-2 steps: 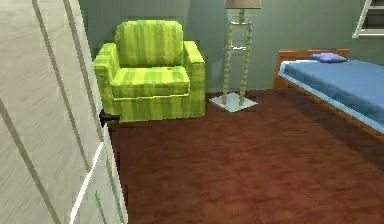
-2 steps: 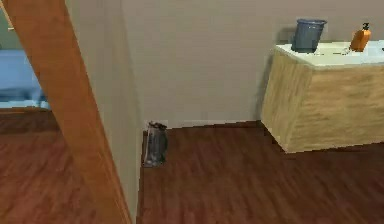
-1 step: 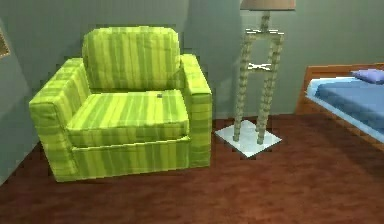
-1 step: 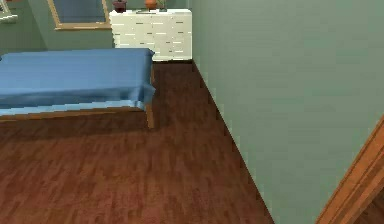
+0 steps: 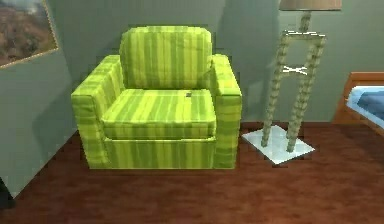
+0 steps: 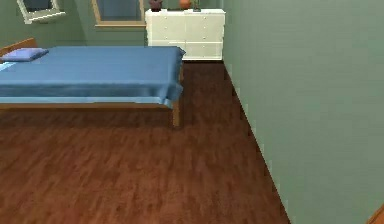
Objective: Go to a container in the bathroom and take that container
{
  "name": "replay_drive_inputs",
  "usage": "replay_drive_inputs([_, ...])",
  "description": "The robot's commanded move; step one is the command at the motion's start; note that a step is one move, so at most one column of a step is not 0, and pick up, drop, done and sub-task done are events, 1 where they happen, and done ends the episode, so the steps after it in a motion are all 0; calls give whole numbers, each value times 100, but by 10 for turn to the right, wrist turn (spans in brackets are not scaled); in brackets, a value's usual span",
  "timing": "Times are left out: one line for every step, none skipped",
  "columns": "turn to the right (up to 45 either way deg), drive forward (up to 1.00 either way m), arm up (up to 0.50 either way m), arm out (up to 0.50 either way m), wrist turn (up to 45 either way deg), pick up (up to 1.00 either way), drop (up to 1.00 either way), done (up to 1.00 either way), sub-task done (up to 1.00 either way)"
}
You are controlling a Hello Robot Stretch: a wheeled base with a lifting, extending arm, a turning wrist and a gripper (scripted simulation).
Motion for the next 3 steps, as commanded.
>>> replay_drive_inputs([0, 25, 0, 0, 0, 0, 0, 0, 0])
replay_drive_inputs([450, 0, 0, 0, 0, 0, 0, 0, 0])
replay_drive_inputs([30, 0, 0, 0, 0, 0, 0, 0, 0])
